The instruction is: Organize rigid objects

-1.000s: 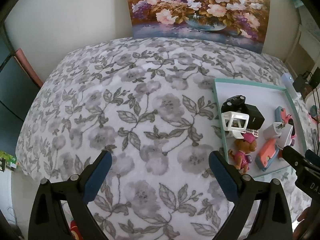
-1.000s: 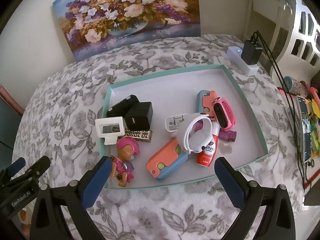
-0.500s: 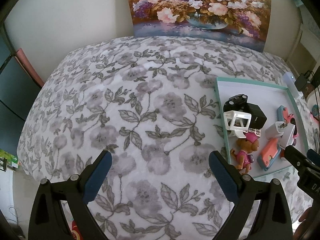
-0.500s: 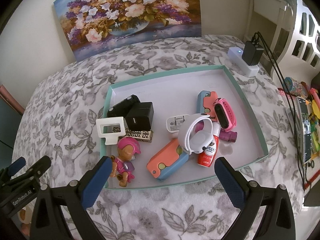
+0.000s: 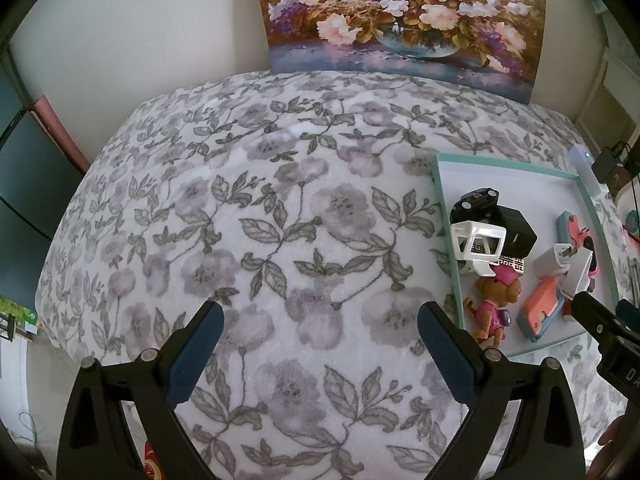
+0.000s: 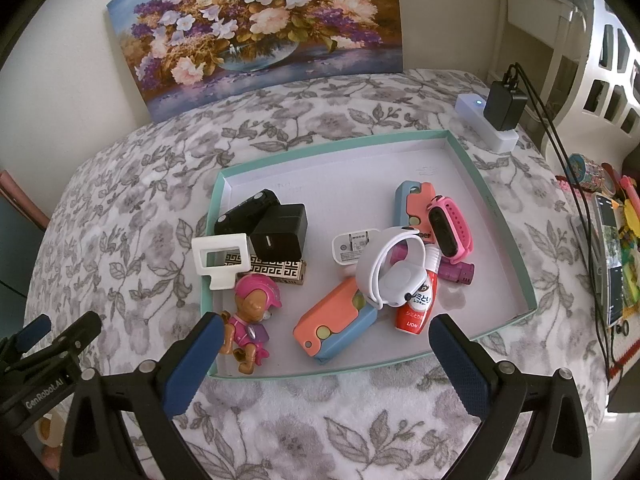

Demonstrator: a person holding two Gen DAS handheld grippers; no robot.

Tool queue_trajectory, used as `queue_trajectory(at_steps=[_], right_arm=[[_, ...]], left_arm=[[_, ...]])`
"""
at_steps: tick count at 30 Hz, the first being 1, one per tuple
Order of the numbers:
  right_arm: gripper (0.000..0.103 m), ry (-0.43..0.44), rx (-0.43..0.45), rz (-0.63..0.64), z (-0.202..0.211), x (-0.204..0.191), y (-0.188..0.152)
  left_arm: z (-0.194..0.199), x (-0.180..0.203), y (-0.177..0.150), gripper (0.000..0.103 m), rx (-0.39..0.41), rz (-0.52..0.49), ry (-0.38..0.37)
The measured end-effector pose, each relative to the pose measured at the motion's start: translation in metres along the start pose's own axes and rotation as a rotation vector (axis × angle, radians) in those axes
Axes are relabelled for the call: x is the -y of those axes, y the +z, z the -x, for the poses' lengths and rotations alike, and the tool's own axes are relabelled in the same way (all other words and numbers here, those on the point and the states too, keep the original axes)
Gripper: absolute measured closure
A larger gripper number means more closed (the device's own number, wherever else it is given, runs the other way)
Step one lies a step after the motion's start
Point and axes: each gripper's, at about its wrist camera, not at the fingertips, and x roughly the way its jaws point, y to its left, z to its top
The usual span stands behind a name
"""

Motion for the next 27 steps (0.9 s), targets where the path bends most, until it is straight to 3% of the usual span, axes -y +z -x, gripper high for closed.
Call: queue_trajectory(at_steps=[27], right_arm=[[0.0, -0.003, -0.008, 0.005, -0.0032, -0.0007, -0.0016]], left_arm=[[-0.0039, -0.0024, 0.0014, 0.005, -0.023, 0.01, 0.006]])
